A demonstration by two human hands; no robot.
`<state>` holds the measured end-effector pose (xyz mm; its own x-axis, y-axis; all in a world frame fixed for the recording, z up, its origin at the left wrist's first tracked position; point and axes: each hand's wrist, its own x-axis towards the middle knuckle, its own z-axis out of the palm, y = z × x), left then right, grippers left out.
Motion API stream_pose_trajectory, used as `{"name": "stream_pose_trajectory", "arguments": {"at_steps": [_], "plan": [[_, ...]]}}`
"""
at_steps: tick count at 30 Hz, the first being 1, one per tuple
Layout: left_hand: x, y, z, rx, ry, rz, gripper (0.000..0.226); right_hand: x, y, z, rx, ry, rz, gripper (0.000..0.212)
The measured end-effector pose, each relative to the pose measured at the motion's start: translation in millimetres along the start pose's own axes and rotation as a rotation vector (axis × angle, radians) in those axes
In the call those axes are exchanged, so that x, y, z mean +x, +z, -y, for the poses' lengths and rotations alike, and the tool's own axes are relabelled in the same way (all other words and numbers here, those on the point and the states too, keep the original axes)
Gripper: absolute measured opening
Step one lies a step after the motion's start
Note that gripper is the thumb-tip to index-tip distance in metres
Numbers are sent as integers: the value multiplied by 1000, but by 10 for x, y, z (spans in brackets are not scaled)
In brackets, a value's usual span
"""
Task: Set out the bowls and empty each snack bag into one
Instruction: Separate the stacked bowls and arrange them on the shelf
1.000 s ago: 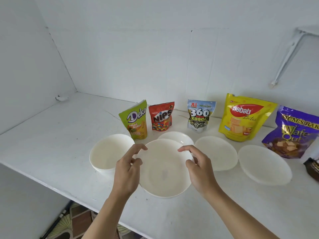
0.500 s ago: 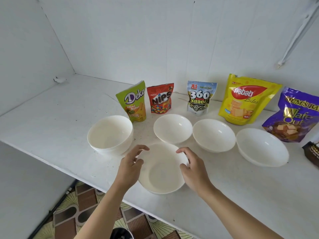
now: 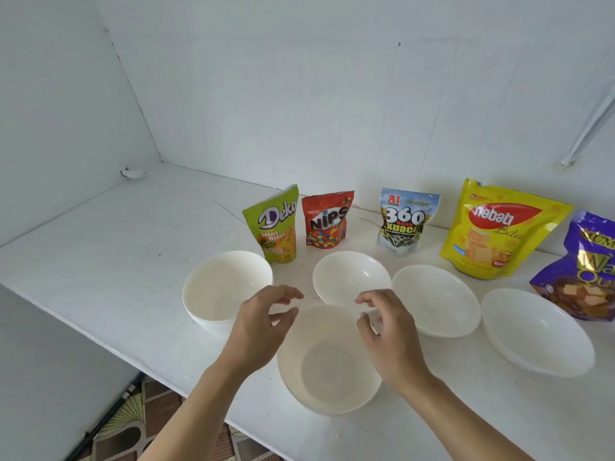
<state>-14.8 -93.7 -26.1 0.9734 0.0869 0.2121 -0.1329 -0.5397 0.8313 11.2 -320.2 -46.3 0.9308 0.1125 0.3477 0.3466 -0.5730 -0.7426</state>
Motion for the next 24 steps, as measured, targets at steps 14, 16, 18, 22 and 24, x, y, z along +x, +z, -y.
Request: {"name": "stream_pose_trajectory", "arguments": {"at_steps": [14, 16, 18, 22, 24], "plan": [[364, -1065, 507, 198, -194, -424, 19, 940, 857, 738, 135, -94, 234, 14], [345, -1108, 664, 239, -271, -399, 19, 987, 1010, 768, 103, -75, 275, 15], [332, -1102, 765, 247, -347, -340, 16, 1025, 1147, 781, 64, -42, 310, 16], [320, -1065, 840, 211, -423, -228, 20, 1077, 1366, 798, -4, 25, 376, 15], [314, -1065, 887, 234, -413, -207, 27, 1087, 1433, 799, -46, 64, 387, 20]]}}
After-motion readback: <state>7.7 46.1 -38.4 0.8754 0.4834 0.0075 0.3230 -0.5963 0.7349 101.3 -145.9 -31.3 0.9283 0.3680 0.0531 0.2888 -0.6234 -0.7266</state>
